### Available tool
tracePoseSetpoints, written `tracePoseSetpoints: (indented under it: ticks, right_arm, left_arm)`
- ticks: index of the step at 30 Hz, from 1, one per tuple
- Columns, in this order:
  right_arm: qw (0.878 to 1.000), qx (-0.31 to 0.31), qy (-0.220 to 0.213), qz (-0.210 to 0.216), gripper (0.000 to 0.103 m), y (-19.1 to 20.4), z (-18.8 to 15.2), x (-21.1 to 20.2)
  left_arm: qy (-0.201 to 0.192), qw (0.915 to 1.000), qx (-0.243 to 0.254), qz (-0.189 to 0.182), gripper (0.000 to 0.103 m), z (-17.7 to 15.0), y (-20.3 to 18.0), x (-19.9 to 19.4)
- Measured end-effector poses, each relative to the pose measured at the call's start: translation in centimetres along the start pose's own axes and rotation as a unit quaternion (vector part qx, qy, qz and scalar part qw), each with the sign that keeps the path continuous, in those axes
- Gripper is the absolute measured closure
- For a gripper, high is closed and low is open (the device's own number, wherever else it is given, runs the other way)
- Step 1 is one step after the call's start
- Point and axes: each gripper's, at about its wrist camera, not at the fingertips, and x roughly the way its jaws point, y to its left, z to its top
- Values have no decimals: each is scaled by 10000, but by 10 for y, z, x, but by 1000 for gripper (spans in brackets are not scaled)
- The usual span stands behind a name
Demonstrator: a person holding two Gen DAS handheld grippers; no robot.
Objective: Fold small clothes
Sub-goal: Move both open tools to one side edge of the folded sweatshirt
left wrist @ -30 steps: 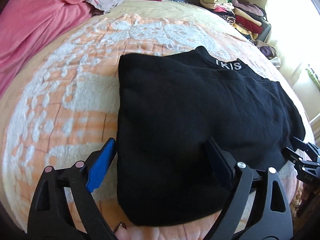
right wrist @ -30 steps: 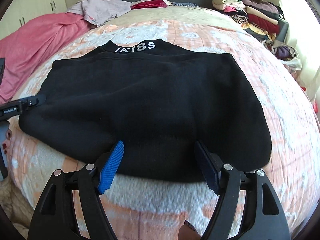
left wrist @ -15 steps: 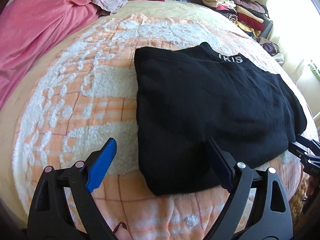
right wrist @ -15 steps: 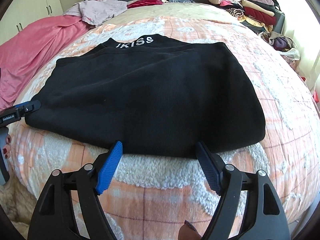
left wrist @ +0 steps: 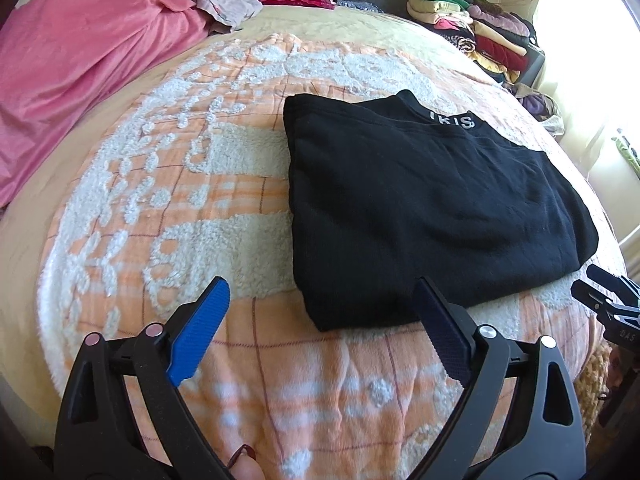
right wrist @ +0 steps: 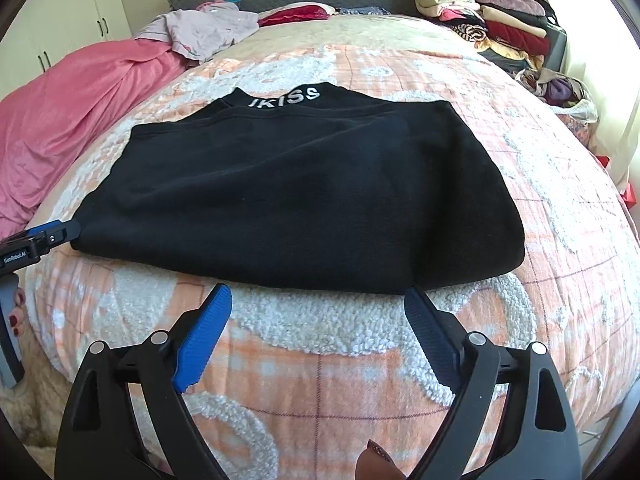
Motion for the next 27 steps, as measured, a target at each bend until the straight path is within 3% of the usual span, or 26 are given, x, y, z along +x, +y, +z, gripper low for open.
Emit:
tracePoseSetpoints:
  ticks: [3, 14, 27]
  right_arm:
    - [9998, -103, -136, 59, 9, 11, 3, -8]
    - [9948, -814, -462, 412, 8, 70, 21, -23]
    - [9783, -1879, -416, 763, 8, 160, 37, 3]
  left_arm:
    - [-66, 10000, -70, 12, 10, -2, 4, -9]
    - [-325, 9977, -494, 331, 10, 5, 38, -33]
    - [-475, 9956, -501, 634, 10, 35, 63, -34]
